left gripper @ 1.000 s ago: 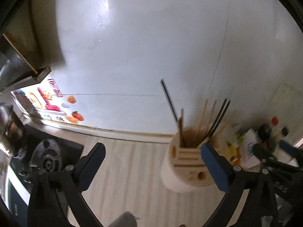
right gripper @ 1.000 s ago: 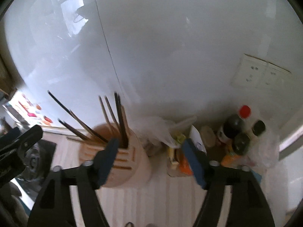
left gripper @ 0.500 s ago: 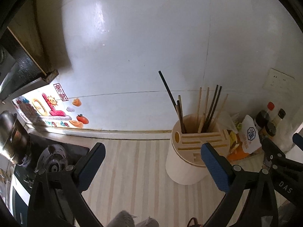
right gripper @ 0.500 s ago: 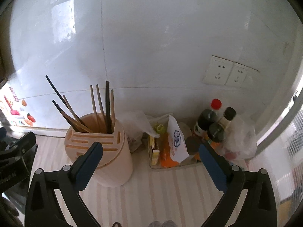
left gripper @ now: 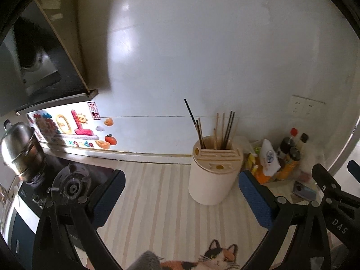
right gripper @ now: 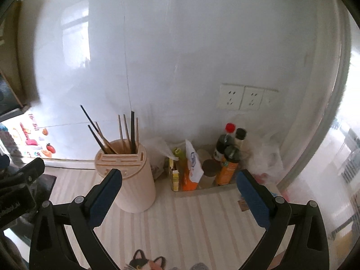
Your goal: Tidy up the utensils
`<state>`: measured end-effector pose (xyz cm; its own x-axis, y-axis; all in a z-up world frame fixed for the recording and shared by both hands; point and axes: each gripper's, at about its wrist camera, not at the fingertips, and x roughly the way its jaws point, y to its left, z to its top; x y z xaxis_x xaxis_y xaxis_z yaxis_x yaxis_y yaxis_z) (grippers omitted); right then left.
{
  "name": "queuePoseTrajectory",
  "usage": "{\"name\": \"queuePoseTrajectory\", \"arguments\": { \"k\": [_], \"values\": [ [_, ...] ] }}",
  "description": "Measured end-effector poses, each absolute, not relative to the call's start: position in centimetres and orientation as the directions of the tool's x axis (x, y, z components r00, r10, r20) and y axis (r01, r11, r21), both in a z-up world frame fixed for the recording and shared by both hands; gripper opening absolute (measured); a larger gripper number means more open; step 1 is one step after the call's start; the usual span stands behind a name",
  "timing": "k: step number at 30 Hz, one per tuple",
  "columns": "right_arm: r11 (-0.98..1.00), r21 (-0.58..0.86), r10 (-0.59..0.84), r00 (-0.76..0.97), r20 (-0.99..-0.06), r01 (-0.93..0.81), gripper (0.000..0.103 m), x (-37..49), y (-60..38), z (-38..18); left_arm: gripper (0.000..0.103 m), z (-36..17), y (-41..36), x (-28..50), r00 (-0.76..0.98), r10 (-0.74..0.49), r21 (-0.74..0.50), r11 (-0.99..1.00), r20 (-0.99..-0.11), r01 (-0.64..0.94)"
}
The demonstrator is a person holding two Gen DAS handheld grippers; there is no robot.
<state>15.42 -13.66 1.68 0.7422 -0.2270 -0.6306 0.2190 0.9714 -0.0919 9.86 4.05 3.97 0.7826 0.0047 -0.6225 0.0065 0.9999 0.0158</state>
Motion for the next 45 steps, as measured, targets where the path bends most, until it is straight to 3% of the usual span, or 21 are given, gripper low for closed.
{"name": "queuePoseTrajectory", "arguments": {
  "k": [16, 45],
  "values": [
    [0.977, -0.094, -0.212, 0.821, -0.530, 0.191, 0.103, 3.2, -12.8, 8.7, 0.103, 8.2, 4.6, 0.0, 0.833, 0.046, 0.039, 0.999, -0.551, -0.030],
    [0.981, -0.087, -0.193, 0.823, -0.534, 0.173, 0.103, 1.1, -12.3, 9.7, 0.103, 7.7, 5.4, -0.8, 0.810, 0.102, 0.052, 0.995, -0.577, -0.088]
  ]
}}
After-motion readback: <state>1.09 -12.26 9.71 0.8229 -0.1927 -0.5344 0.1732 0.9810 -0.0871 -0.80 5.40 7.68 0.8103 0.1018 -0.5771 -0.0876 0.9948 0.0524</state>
